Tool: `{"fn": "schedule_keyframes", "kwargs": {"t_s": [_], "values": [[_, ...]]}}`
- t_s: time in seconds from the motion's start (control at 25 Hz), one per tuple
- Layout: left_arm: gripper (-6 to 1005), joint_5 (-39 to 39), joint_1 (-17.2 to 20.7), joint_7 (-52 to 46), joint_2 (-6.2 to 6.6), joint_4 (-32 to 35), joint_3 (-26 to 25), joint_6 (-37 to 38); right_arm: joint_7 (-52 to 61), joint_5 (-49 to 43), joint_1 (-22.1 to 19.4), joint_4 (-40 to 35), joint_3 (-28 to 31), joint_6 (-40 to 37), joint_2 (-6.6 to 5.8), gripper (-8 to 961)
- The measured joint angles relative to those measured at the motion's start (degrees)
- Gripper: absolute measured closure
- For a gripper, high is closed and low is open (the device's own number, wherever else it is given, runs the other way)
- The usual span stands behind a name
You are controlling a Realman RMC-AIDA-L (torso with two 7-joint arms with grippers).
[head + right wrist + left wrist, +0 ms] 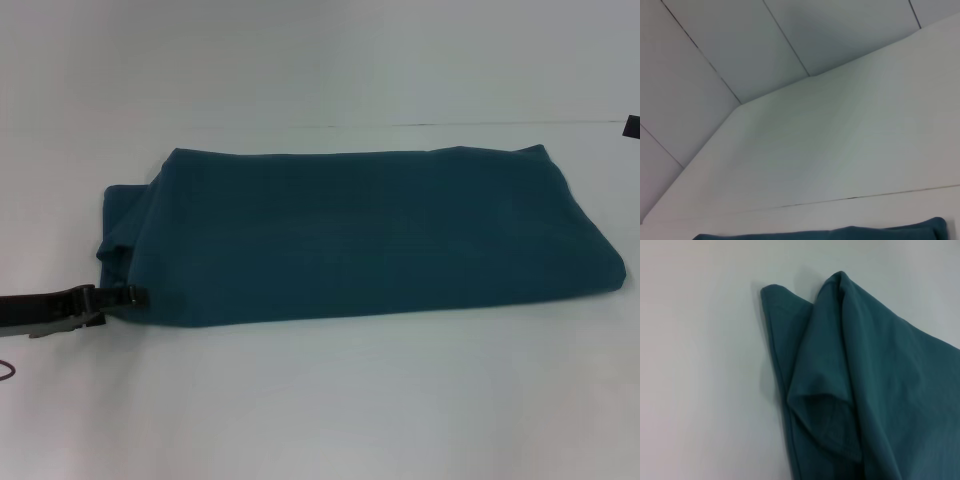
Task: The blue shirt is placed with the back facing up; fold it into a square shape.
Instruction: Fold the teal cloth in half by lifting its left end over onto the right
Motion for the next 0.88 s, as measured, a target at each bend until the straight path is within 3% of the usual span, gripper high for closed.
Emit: {"fn": "schedule_keyframes", "kwargs": {"t_s": [0.88], "values": [[124, 0.33, -1.98, -1.40, 0.16, 0.00, 2.09, -0.11, 0.56, -0.06, 0.00, -0.09, 0.01, 0.17, -0.17, 112]]}}
